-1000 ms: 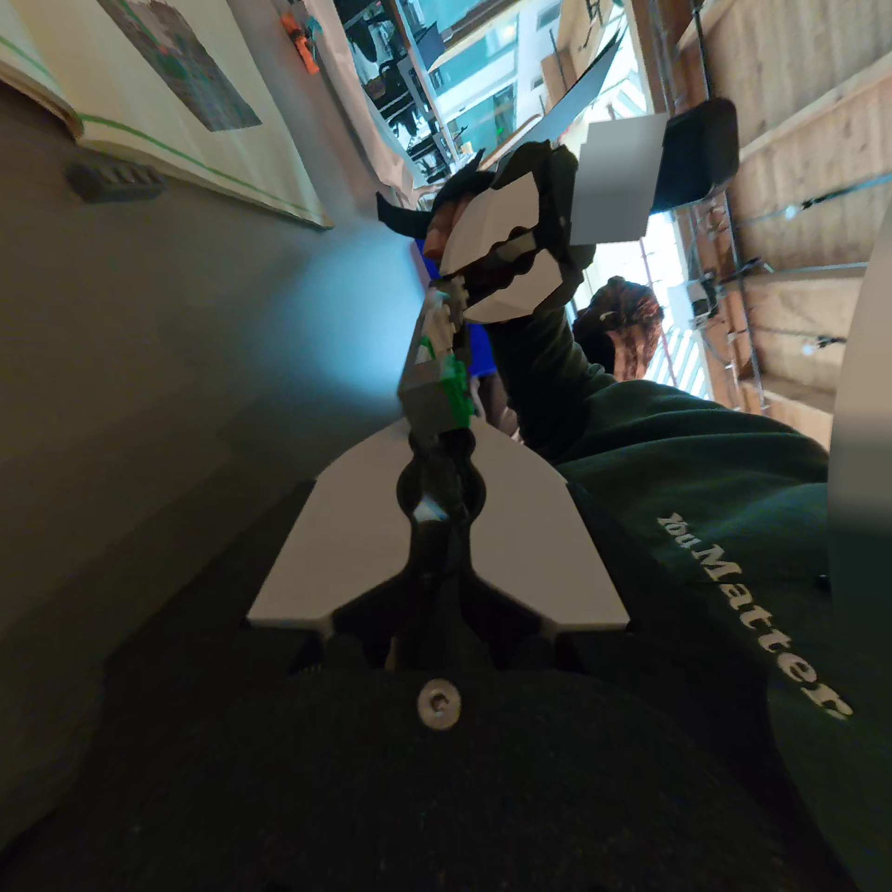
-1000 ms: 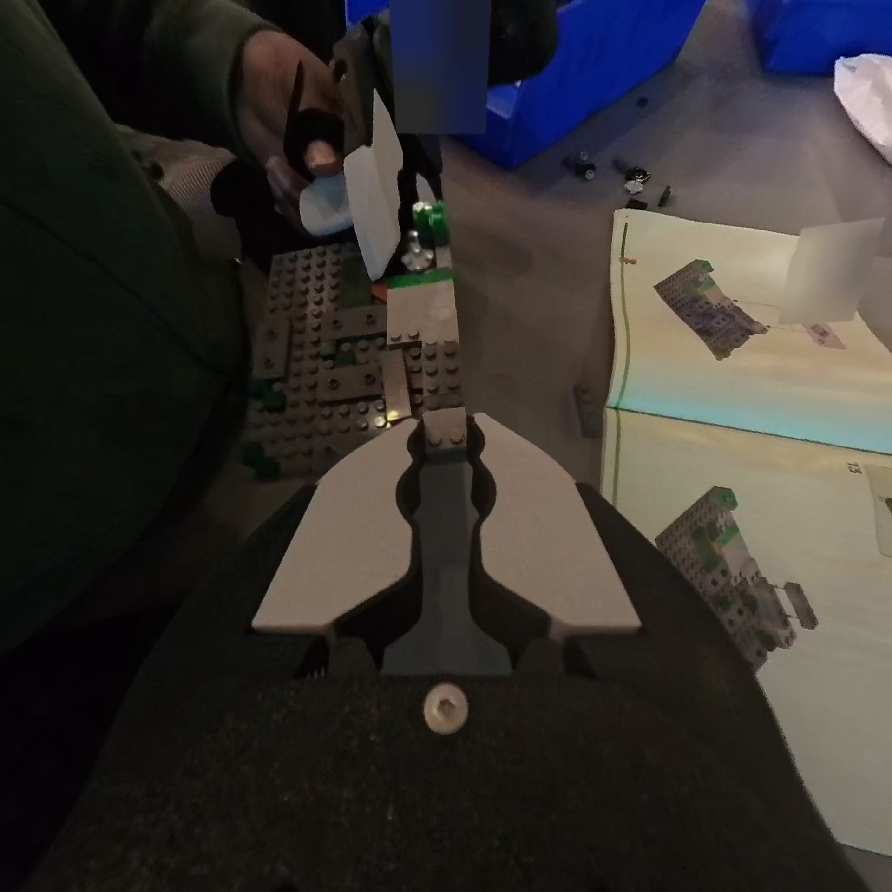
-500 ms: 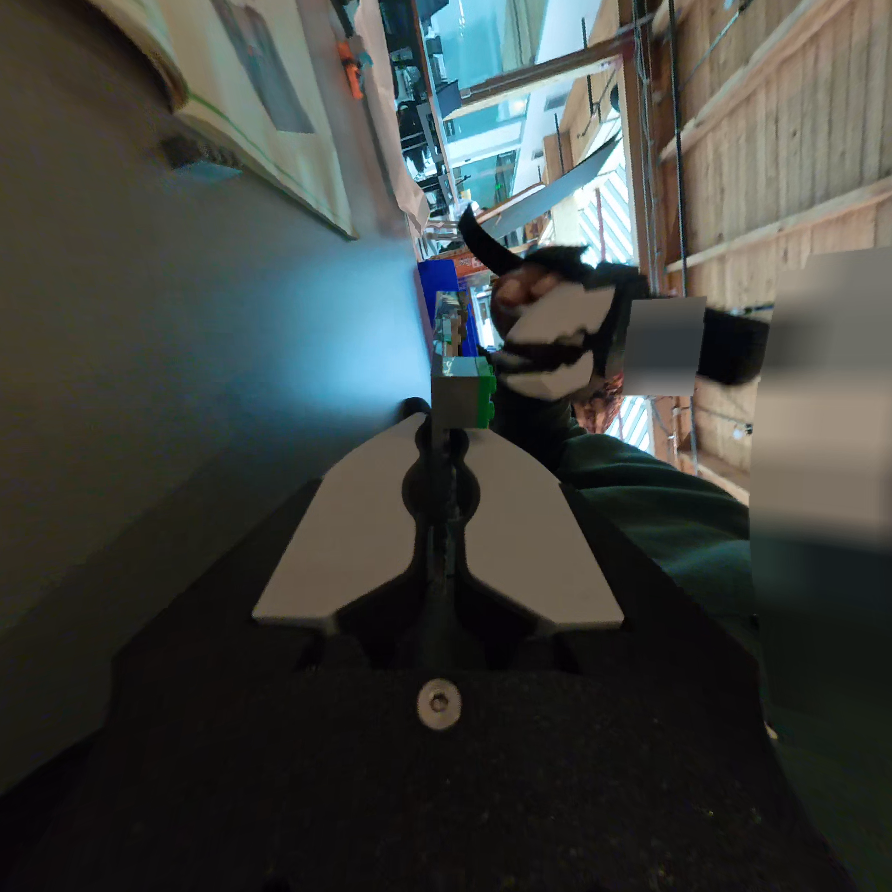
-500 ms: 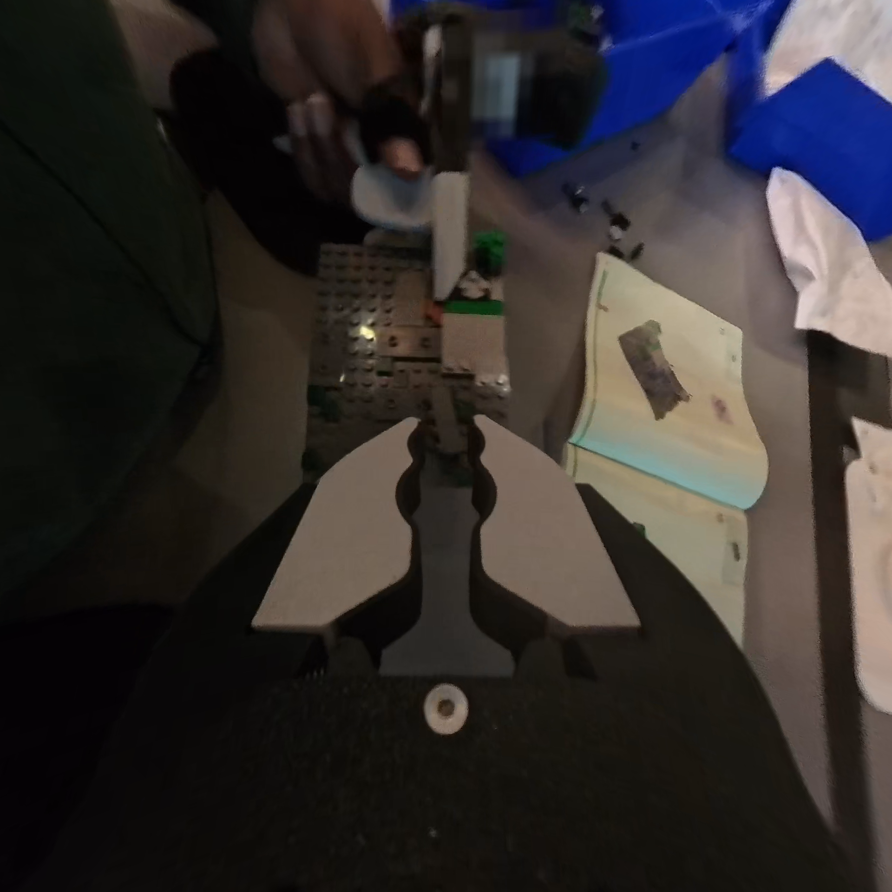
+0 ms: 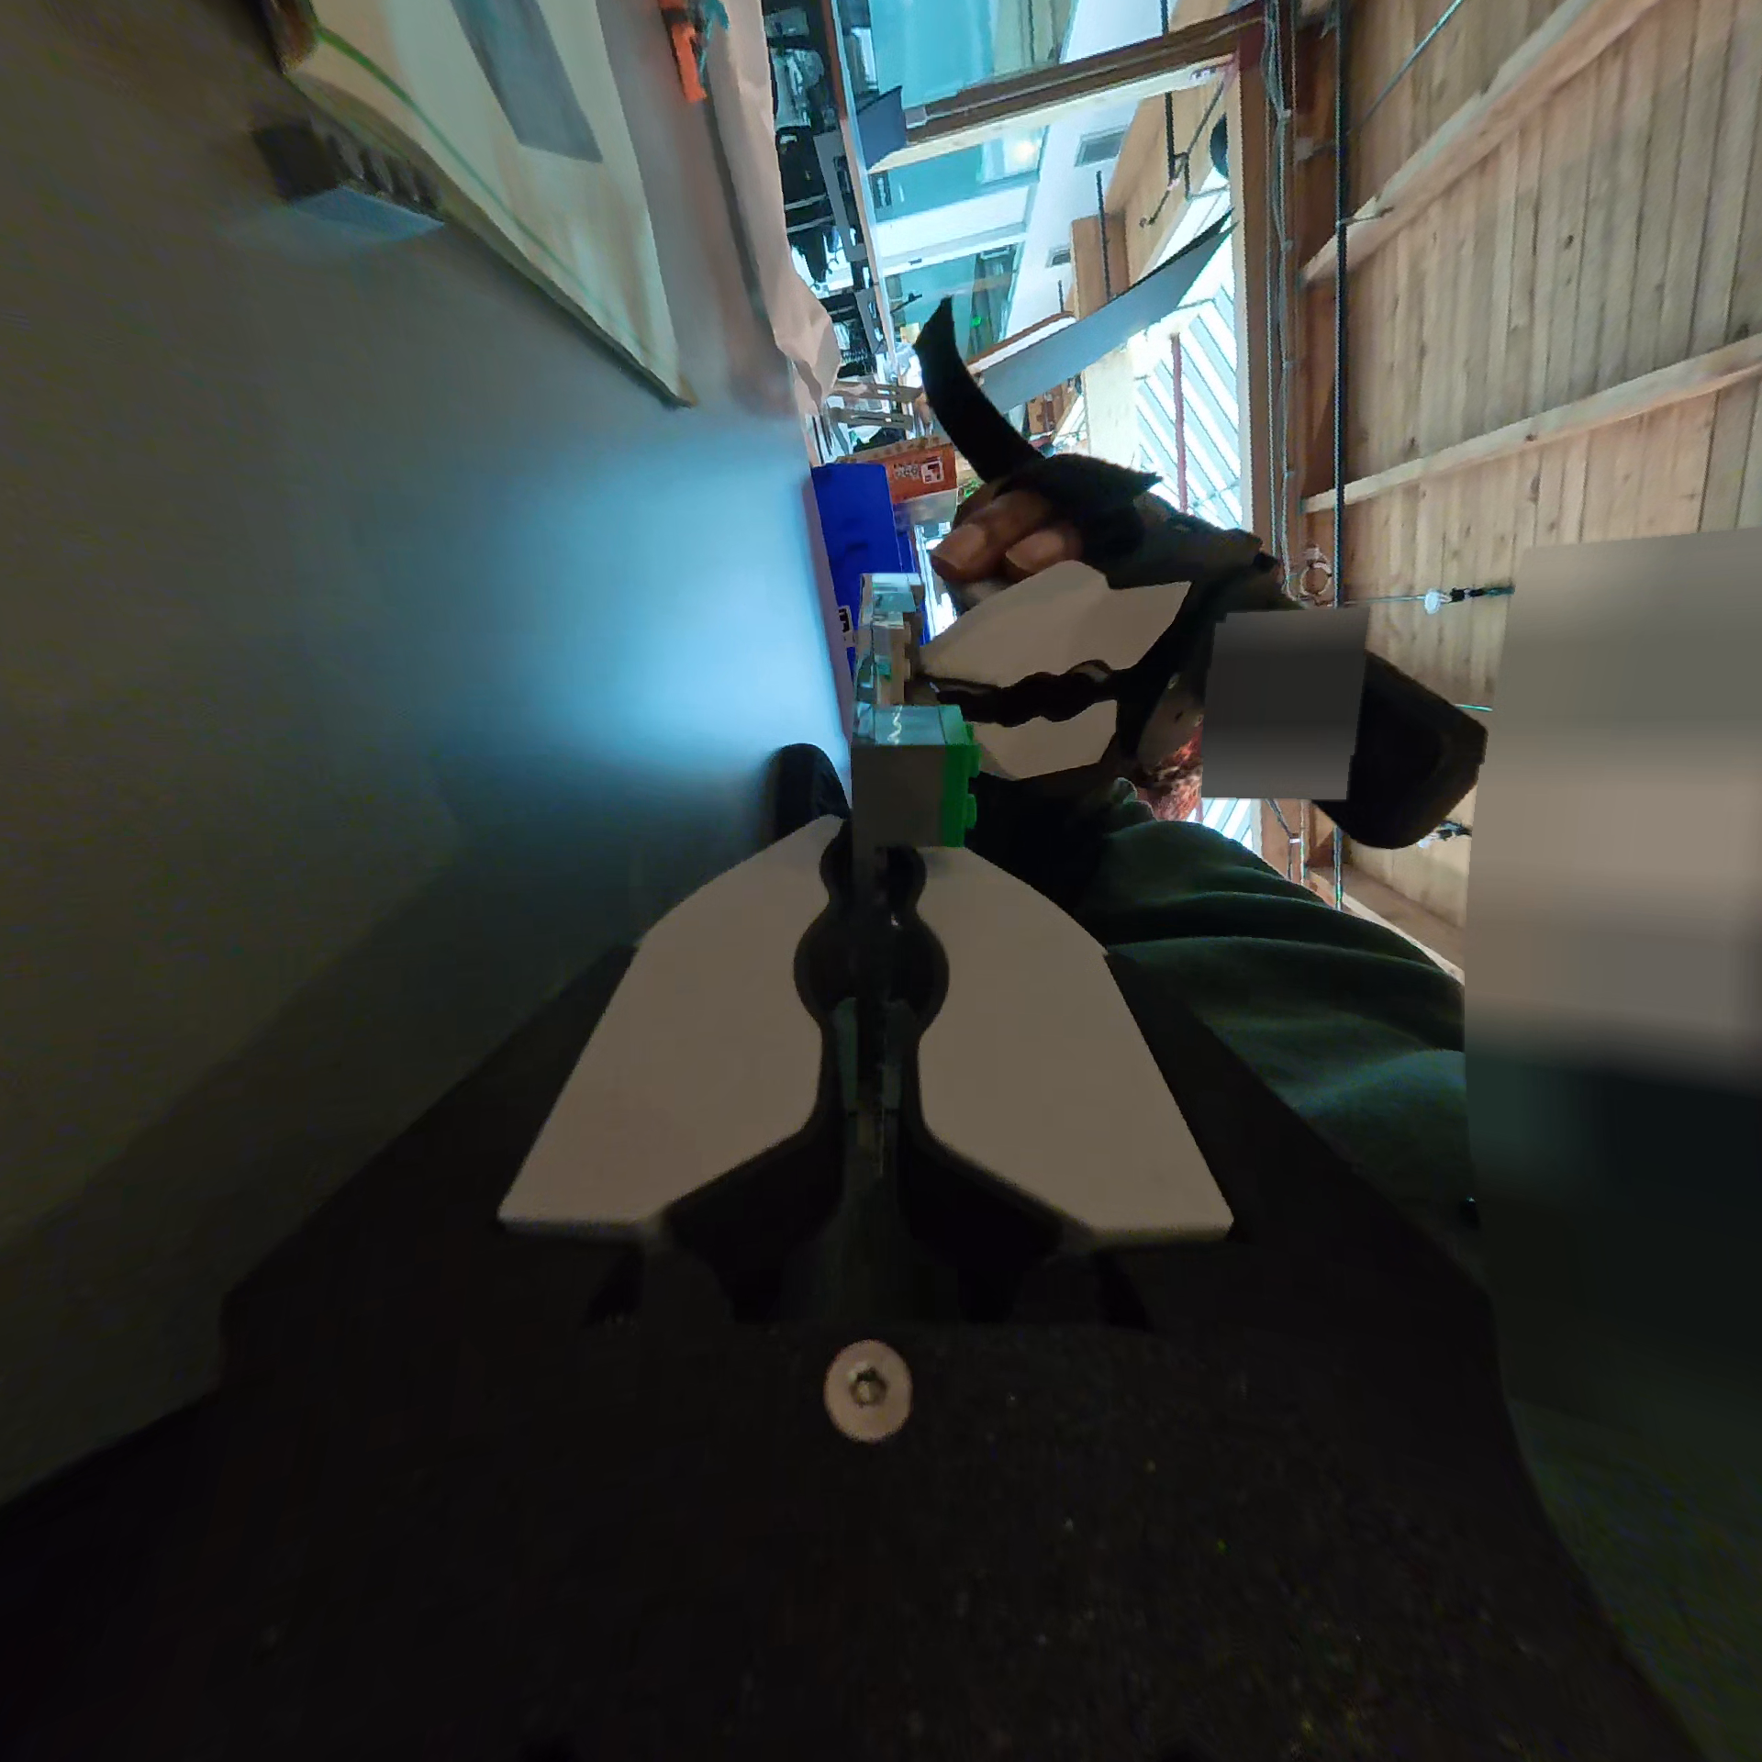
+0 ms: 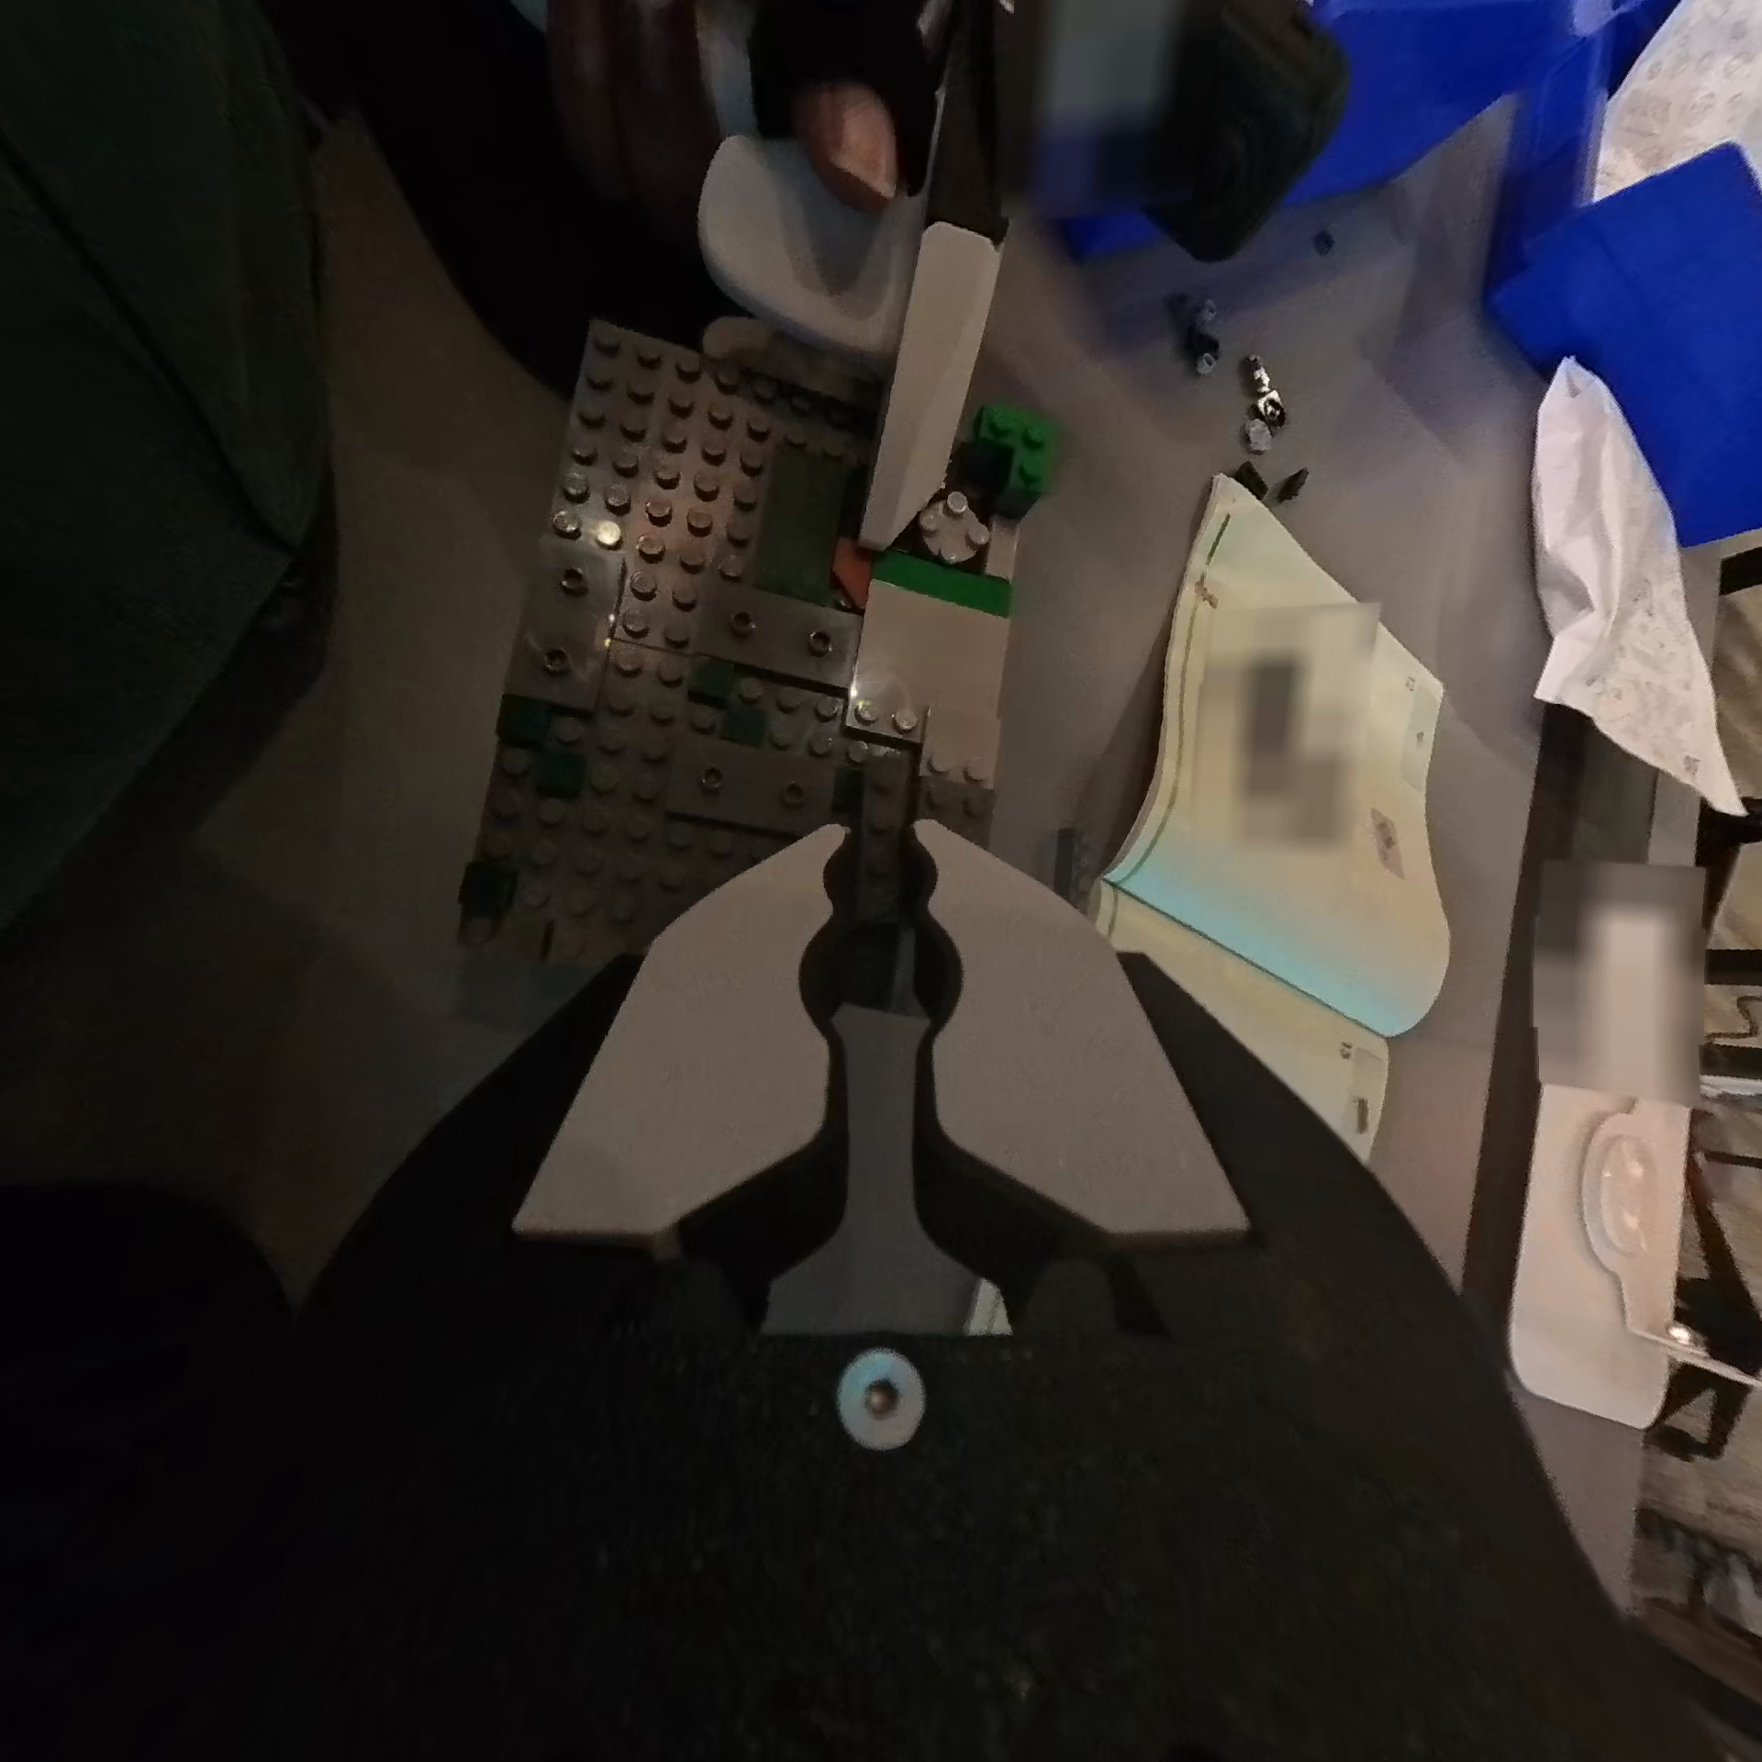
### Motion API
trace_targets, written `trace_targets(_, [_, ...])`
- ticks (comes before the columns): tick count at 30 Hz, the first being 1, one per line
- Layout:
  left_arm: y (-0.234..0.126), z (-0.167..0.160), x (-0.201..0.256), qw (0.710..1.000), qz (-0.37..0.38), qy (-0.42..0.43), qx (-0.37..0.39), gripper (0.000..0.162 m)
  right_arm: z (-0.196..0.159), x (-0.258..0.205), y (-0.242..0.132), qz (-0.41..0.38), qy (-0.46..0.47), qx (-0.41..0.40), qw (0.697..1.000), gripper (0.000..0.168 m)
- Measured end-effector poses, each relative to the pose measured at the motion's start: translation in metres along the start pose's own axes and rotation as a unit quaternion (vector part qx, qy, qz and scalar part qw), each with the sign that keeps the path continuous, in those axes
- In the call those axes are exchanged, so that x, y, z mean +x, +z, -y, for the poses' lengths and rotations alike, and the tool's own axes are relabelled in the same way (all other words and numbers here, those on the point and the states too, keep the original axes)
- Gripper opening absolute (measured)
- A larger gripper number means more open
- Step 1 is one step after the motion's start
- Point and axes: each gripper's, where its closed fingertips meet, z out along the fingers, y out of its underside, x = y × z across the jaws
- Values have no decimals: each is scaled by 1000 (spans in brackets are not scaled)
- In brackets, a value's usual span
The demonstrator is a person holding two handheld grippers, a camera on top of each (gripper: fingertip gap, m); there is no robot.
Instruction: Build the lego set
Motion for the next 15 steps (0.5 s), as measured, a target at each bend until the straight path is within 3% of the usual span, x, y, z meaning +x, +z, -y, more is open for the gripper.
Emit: trace_targets(15, [1,3,-5,1000,15,-7,11,6,-5,14,-7,9,97,-33,995,7])
